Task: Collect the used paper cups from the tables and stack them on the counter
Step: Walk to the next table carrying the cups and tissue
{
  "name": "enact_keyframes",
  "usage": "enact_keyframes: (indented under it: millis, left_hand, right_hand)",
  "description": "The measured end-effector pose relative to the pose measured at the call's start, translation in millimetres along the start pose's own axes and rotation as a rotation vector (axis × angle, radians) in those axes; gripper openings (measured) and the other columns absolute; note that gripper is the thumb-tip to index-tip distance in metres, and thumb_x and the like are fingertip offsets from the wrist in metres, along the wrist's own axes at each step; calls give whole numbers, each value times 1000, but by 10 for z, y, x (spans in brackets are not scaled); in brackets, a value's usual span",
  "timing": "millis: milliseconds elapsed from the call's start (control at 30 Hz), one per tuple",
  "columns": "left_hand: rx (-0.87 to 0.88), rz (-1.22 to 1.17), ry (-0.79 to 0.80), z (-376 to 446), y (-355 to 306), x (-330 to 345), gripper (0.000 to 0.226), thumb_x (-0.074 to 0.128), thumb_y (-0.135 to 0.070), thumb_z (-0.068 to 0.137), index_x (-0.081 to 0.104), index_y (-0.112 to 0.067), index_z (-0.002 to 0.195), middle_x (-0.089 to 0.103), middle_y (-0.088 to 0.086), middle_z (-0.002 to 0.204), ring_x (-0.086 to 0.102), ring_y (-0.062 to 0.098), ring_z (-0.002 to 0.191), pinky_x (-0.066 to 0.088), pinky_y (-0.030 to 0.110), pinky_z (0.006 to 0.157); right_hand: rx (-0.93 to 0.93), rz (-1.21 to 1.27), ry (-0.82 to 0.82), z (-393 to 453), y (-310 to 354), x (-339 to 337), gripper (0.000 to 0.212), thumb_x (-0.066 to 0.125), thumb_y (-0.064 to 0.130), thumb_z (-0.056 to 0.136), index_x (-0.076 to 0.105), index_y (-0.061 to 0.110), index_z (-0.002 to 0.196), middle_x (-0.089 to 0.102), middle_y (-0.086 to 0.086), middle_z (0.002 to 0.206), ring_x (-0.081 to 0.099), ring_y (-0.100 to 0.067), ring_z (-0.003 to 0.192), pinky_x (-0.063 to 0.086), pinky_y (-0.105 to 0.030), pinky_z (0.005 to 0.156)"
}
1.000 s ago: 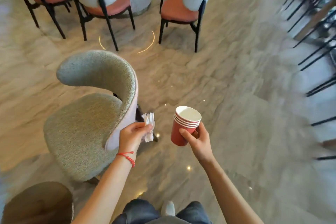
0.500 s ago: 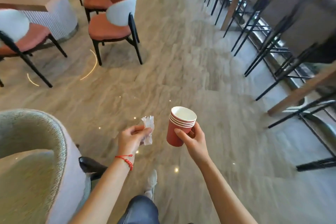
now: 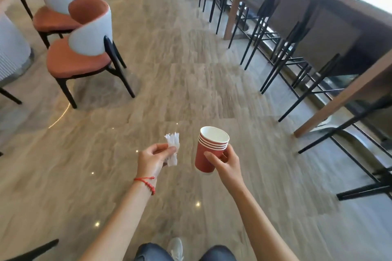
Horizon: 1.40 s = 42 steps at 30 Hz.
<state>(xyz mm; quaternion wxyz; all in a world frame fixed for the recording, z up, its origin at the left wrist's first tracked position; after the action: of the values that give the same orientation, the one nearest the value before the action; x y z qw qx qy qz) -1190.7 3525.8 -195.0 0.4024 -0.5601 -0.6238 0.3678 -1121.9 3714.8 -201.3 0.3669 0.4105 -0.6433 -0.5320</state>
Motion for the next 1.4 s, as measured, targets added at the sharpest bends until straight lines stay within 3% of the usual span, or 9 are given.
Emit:
enact_keyframes:
  millis: [267, 533, 733, 1033, 1400]
  left_hand:
    - [-24, 4, 11, 1047, -296, 480, 11, 75, -3, 70, 66, -8, 74, 63, 1, 62, 59, 6, 49, 49, 20, 50]
    - [10, -1, -14, 2336, -719, 1239, 13, 78, -6, 67, 67, -10, 72, 67, -7, 55, 62, 5, 51, 48, 18, 48]
    - [31, -9, -83, 3172, -1154, 1696, 15, 79, -4, 66, 67, -11, 71, 65, -7, 54, 59, 5, 49, 46, 14, 46]
    - [3, -57, -151, 4696, -1638, 2016, 17, 78, -4, 66, 66, -12, 72, 66, -7, 54, 62, 6, 51, 49, 20, 52]
    - [-7, -7, -101, 7007, -2648, 2681, 15, 77, -3, 68, 66, -10, 73, 65, -1, 61, 61, 3, 49, 46, 13, 44]
  right_hand:
    - [10, 5, -41, 1135, 63, 13, 31, 73, 7, 79, 60, 16, 105, 69, 0, 97, 66, -5, 86, 51, -18, 69]
    - [-7, -8, 44, 2777, 295, -19, 33, 73, 6, 78, 59, 11, 108, 69, 0, 96, 66, -3, 85, 50, -17, 68]
    - [-1, -15, 98, 3979, 625, -9, 30, 73, 9, 79, 60, 19, 104, 69, 1, 98, 66, -7, 88, 51, -20, 71]
    - [7, -11, 146, 5654, 716, 384, 35, 72, 7, 78, 59, 16, 109, 69, 5, 98, 67, -4, 88, 50, -15, 69]
    - [8, 0, 74, 8050, 1111, 931, 33, 73, 9, 79, 60, 21, 107, 70, 6, 96, 66, -2, 86, 49, -14, 68]
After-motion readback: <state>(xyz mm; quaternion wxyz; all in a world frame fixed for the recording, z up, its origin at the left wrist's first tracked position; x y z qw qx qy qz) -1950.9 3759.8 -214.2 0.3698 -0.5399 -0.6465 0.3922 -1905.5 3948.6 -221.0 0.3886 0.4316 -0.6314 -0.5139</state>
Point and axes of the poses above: each hand's wrist, its own z-axis towards the middle knuckle, its own x-axis out of the palm, y = z × x, the point moved 3 cm from there along z, towards the middle knuckle
